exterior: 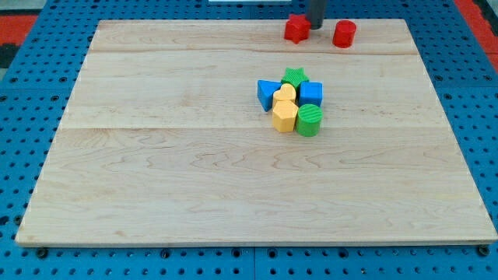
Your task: Move the red star into the group of blocks
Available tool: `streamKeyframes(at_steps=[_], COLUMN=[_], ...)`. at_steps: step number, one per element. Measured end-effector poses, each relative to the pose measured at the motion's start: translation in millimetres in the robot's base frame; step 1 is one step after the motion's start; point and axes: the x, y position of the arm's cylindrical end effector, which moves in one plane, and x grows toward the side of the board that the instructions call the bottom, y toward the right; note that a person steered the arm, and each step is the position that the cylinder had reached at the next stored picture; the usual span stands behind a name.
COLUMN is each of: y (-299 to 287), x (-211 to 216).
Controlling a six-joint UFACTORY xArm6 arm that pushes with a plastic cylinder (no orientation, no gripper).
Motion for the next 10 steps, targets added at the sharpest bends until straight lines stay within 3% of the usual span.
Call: streamKeyframes(at_steps=[2,4,5,6,8,10], y=[-40.7,-88.9,-87.8,-94.1,-91.4,-143.1], x=[-17.3,37.8,29.4,-8.1,24.6,43.2])
